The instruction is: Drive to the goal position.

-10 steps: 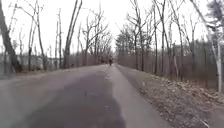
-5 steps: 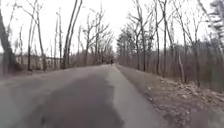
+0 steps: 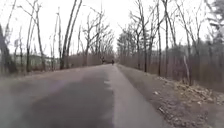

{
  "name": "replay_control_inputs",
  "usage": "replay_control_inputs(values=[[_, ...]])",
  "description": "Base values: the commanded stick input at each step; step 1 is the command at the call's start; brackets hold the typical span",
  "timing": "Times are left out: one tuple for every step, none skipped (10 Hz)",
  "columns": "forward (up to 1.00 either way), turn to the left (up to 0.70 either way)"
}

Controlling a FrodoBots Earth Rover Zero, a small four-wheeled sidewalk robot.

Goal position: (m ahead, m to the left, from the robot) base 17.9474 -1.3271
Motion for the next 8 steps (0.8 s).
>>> replay_control_inputs(values=[[0.85,0.00],[0.85,-0.05],[0.85,-0.15],[0.85,-0.25],[0.85,-0.33],[0.85,-0.22],[0.85,-0.12],[0.85,-0.02]])
